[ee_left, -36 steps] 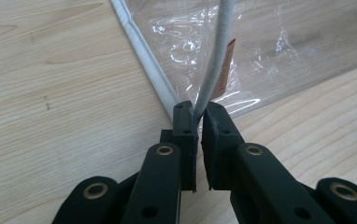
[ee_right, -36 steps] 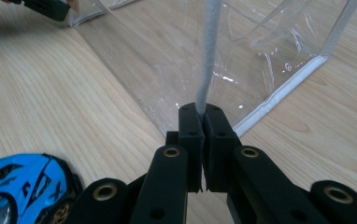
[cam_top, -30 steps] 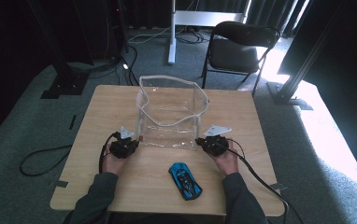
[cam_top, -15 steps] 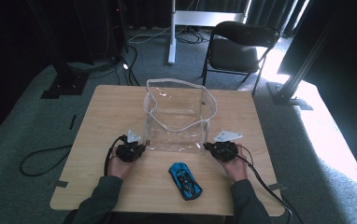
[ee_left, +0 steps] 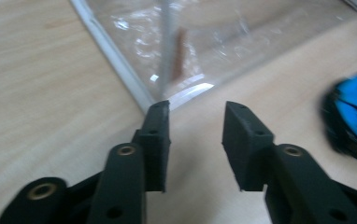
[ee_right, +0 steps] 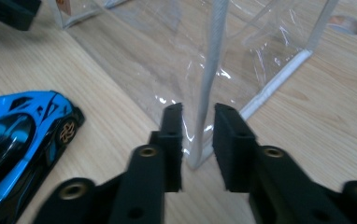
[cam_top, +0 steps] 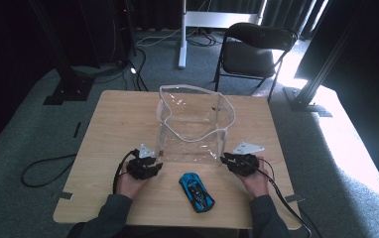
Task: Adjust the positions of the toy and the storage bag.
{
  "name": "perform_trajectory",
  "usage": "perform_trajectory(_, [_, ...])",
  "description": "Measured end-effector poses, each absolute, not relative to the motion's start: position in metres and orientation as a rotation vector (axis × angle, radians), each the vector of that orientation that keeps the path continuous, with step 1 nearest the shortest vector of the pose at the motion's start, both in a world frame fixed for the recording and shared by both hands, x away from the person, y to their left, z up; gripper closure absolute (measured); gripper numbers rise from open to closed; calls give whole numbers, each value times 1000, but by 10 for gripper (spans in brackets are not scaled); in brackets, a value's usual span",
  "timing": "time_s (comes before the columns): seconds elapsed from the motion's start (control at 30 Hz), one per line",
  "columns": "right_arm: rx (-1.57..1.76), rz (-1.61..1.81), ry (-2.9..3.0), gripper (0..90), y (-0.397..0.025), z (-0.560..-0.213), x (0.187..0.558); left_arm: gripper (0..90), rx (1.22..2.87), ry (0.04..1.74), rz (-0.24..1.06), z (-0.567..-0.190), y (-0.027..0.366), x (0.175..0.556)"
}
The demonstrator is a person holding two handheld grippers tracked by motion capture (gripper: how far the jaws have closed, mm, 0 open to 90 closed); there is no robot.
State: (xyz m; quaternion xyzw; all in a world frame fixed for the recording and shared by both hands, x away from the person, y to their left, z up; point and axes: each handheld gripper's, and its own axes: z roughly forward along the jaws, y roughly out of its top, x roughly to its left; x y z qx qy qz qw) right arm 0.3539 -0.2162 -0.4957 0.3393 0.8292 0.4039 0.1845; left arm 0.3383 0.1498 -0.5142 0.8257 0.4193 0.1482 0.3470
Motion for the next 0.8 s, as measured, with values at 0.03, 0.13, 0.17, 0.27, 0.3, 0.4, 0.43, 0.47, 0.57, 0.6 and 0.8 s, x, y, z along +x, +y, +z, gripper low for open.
perform_trajectory(0.03, [941,1130,2337,679,-216,-495,349,598,2145,1077,377,-514,148,335])
perform_trajectory(0.13, [934,1101,2342,642,-215,-495,340,576,2178,1017,329,-515,136,320])
perform_trajectory(0.17, [936,1098,2349,639,-215,-497,336,568,2188,1000,316,-516,133,317])
perform_trajectory(0.27, [932,1096,2368,616,-212,-504,327,553,2227,930,261,-518,119,305])
perform_trajectory(0.3, [929,1092,2376,609,-211,-506,325,550,2237,911,244,-518,116,302])
perform_trajectory(0.4, [925,1068,2406,586,-207,-513,321,545,2257,865,214,-519,108,290])
perform_trajectory(0.43, [923,1066,2409,577,-207,-513,321,545,2265,850,203,-520,106,285])
perform_trajectory(0.47, [925,1064,2412,572,-206,-514,320,545,2270,836,192,-521,104,280])
perform_trajectory(0.57, [922,1059,2413,560,-206,-514,319,546,2278,818,183,-521,102,276])
perform_trajectory(0.6, [922,1059,2413,560,-206,-514,319,546,2287,782,149,-523,98,267])
perform_trajectory(0.8, [906,1081,2405,532,-206,-514,316,574,2308,697,64,-533,80,257])
